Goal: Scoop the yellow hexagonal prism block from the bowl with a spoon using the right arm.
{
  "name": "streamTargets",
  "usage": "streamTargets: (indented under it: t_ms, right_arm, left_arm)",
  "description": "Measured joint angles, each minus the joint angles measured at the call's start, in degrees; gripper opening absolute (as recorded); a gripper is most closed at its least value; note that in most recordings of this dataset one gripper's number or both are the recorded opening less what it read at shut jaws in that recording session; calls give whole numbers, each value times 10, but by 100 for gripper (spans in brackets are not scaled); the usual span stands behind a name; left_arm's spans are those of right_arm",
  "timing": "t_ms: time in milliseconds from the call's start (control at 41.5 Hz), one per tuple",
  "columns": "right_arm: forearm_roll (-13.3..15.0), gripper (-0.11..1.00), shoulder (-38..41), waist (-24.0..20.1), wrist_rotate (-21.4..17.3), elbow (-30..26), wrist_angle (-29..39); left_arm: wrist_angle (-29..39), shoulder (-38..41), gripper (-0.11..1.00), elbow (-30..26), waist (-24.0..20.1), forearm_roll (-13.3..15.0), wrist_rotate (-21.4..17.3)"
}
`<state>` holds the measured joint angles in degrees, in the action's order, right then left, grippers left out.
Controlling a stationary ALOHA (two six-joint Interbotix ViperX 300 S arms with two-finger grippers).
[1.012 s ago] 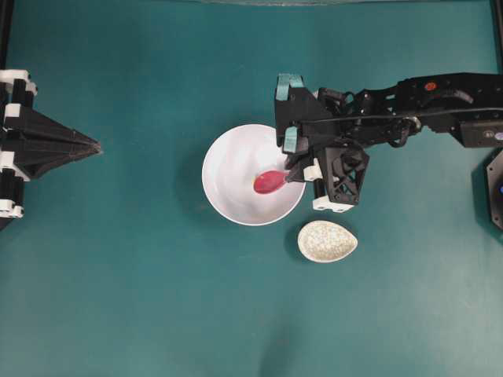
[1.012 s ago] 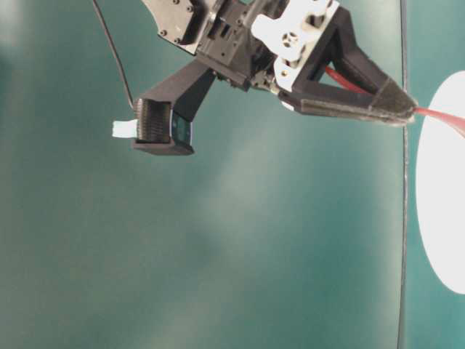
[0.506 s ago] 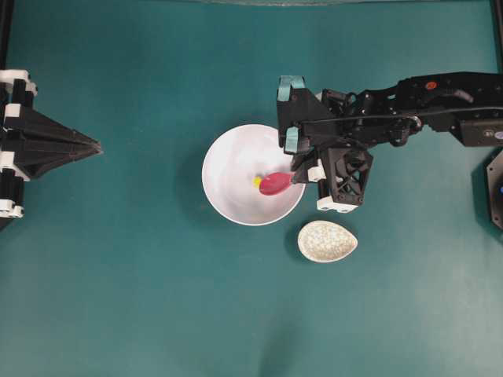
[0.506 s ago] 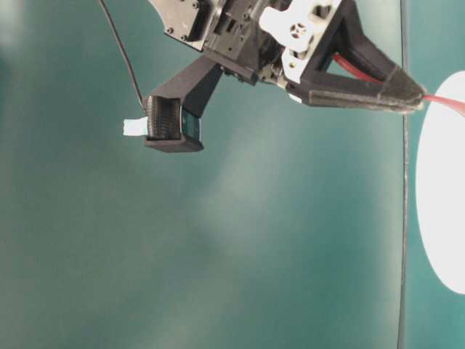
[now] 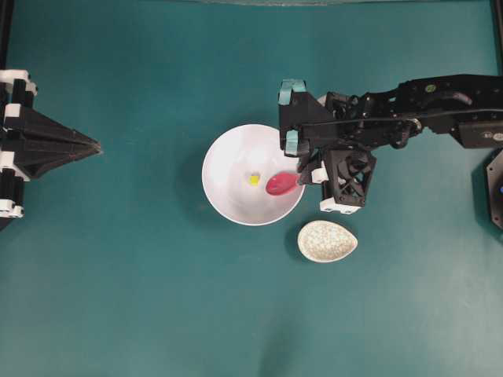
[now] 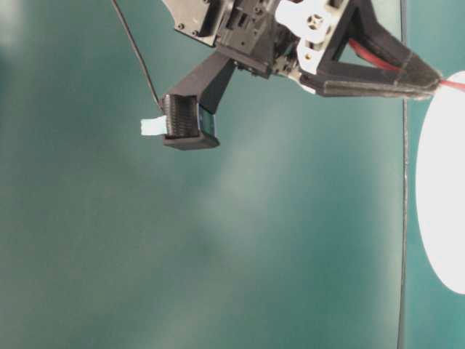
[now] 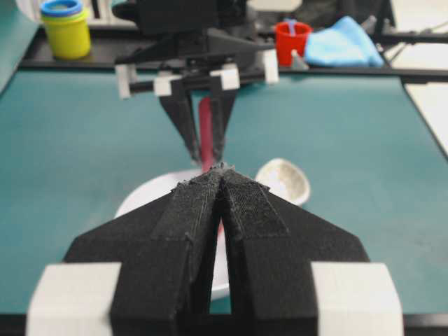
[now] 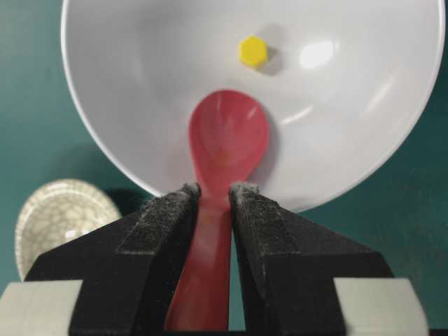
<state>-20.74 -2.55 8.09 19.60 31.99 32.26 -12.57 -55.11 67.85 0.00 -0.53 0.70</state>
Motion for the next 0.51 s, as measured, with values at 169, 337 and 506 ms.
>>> streamTargets:
  t_ms: [169,337,506]
  right_arm:
    - [0,25,5,0,0,-1,-6]
    - [0,25,10,0,0,0,-25]
    - [0,25,22,0,2,-1,-53]
  left_arm:
    - [0,1,0,0,0,1,0]
    - [0,1,0,0,-1,1,0]
    - [0,1,0,0,0,1,0]
